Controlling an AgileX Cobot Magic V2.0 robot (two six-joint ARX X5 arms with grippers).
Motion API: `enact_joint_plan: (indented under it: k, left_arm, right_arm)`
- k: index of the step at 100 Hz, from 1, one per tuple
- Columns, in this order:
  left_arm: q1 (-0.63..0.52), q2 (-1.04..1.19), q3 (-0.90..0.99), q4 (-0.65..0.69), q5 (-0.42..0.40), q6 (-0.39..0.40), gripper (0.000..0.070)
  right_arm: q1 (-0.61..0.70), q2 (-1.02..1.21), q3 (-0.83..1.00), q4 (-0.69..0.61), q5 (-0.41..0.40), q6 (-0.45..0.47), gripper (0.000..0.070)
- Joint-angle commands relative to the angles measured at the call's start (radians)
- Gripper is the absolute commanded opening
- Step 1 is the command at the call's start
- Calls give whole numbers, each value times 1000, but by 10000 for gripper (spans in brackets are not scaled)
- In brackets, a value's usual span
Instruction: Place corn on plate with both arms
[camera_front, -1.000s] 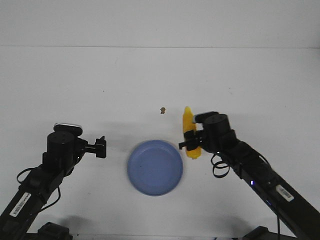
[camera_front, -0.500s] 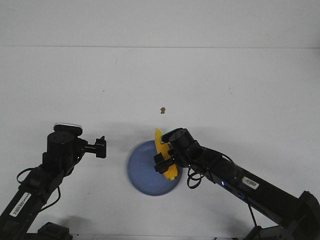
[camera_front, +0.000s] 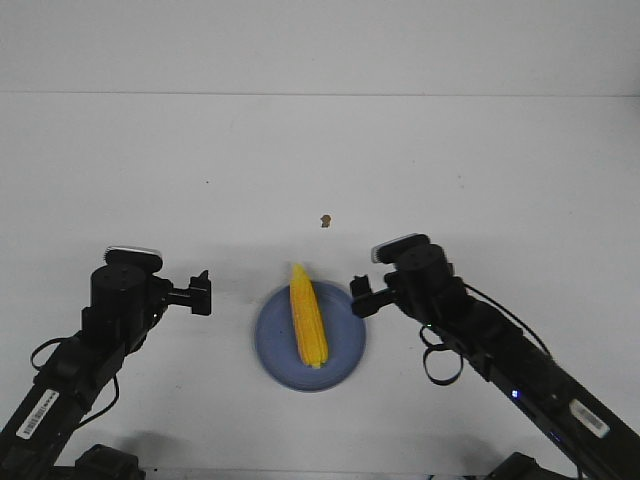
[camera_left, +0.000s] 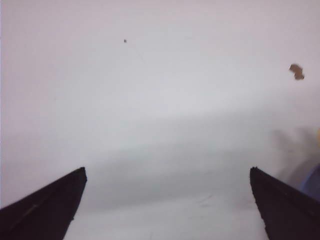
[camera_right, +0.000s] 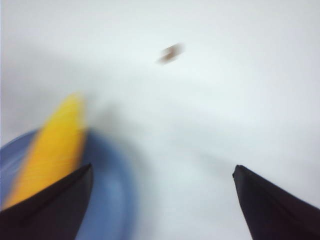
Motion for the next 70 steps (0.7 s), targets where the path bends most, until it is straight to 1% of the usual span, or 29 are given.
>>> enact_joint_plan:
  k: [1,9,27,34,41,56,62,70]
  left_arm:
    - [-2,-5,5,20,-3,-2,664]
    - [-2,-21,5,31,-3,-5,664]
    - [-2,-73,5,28,-9,-14,664]
    - [-1,-101,5,14,-27,-32,664]
    - [-1,-129,5,-2,-37,-32,664]
    - [-1,-195,2,-42,-39,-43,656]
    - [-1,-225,-7,-46,-39,-46,633]
    - [-1,-280,-38,-39,-39,-53,538]
  right_arm:
    - [-47,-50,10,-18,42,-68,591]
    - [-132,-140,3,-44,93,-113,591]
    - [-312,-325,-16,-102,97,-174,591]
    - [-372,-395,-27,-125,89,-186,591]
    - [-416,-469,-58,-124,72,-197,590]
    - [-452,-628,-179,-101,21,-209,587]
    - [-452,-690,-237,-93,2,-208,586]
    - [-452,-766,-308,-94,-29,-202,577]
